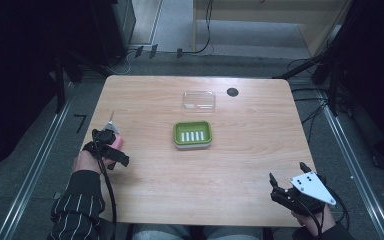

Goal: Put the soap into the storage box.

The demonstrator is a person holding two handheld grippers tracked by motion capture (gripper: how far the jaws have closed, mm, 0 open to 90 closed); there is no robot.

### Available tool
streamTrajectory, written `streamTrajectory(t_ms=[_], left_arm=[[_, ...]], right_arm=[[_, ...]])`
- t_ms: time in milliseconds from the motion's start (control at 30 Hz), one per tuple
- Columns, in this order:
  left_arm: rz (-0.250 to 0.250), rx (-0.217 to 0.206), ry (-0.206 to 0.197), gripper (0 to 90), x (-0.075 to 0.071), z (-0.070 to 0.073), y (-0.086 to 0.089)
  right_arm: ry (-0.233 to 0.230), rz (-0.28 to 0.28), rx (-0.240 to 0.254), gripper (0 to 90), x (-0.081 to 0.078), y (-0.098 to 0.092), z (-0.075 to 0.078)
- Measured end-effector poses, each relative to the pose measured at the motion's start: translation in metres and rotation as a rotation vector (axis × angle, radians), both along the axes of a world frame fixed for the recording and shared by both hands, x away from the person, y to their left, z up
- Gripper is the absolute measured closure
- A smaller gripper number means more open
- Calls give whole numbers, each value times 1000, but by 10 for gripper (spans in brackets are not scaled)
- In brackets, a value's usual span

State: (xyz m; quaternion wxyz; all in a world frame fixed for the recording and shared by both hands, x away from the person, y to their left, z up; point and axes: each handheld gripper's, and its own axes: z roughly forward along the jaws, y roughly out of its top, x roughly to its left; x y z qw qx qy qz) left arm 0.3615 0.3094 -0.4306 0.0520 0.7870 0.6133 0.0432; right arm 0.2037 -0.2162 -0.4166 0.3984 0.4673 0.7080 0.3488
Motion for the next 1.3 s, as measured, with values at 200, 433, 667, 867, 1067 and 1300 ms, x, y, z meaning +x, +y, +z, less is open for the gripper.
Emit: streamTrajectory(t_ms=[200, 433, 667, 867, 1067, 1300], left_arm=[[9, -6, -13, 0, 10, 4, 5], [10, -10, -23, 0, 21, 6, 7], [18, -19, -30, 0, 33, 8, 11], [18, -20, -30, 0, 41, 7, 13], [28, -26, -34, 0, 48, 6, 16], [40, -27, -12, 0, 56, 0, 19]], right_arm=[[-4, -2, 1, 139, 0, -1, 0], [-5, -2, -2, 139, 0, 0, 0], [-1, -1, -2, 139, 0, 0, 0], [0, -1, -2, 139, 0, 1, 0], [0, -1, -2, 139, 0, 1, 0], [-1, -1, -3, 139, 0, 1, 0]])
